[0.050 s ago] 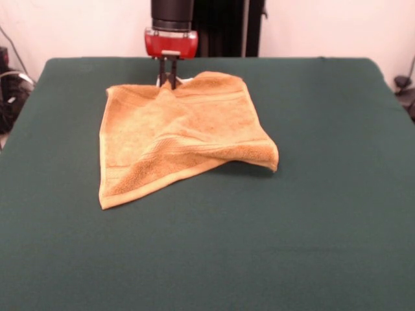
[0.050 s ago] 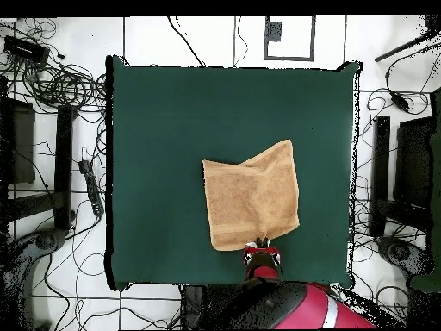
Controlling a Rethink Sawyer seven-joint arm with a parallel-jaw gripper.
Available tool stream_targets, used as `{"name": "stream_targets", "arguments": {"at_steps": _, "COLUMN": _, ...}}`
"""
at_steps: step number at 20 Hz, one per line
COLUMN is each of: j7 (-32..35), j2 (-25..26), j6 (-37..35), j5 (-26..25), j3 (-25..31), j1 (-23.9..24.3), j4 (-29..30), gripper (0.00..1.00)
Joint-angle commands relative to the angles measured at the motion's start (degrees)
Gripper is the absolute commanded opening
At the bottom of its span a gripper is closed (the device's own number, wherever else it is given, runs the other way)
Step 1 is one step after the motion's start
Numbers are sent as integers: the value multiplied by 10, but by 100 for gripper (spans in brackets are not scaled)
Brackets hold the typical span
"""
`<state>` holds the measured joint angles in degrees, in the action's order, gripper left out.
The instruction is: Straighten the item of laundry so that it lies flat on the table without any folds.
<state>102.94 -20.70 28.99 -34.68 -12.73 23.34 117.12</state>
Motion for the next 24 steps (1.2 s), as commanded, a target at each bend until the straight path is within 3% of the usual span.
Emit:
{"name": "stream_targets", "arguments": {"at_steps": 1, "j7": 79, "j2": 109, "j6": -74, "j5": 20, "j3": 15, "j1": -21, "j4": 12, "gripper": 0}}
{"name": "stream_targets", "arguments": {"at_steps": 24, "j7": 83, "j2": 174, "j6": -4, "j5": 16, "j3": -12, "j1": -18, "j4": 23, "gripper": 0}}
